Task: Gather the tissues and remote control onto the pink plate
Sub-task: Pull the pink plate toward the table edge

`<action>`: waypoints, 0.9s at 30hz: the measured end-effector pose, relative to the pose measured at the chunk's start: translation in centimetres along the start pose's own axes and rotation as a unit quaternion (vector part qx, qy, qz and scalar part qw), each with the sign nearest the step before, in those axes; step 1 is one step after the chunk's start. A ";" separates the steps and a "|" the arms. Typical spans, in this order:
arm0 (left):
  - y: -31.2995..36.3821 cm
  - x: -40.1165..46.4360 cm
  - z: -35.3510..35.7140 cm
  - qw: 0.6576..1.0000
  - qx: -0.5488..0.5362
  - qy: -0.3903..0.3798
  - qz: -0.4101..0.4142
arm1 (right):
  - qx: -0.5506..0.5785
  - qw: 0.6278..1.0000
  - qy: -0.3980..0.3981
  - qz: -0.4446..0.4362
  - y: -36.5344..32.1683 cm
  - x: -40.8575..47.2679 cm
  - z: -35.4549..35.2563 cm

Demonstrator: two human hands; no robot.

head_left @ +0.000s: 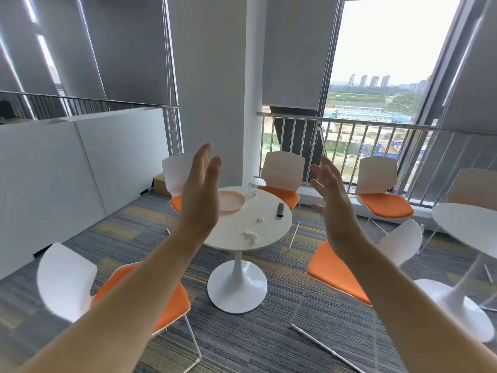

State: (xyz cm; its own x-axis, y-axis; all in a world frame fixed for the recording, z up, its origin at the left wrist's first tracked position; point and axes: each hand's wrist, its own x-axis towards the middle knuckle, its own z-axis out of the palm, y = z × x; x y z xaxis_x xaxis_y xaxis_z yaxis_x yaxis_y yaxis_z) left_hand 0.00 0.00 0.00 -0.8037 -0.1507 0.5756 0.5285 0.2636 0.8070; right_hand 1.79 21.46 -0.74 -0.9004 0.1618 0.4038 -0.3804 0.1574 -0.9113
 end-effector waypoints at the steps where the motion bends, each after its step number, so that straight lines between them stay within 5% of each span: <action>1: -0.5 0.7 0.1 1.000 -0.002 -0.003 -0.003 | 0.004 1.000 0.004 0.006 0.2 0.6 0.6; 27: -21.8 18.6 3.0 0.989 -0.038 -0.028 -0.139 | 0.035 0.990 0.037 0.131 14.5 21.6 12.4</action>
State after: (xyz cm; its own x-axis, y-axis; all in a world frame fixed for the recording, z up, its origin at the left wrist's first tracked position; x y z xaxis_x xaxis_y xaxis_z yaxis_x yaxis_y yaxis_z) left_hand -27.27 -5.65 -7.31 -0.9336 -0.1541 0.3234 0.3022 0.1463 0.9420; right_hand -25.75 15.12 -6.26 -0.9533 0.2593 0.1551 -0.1518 0.0325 -0.9879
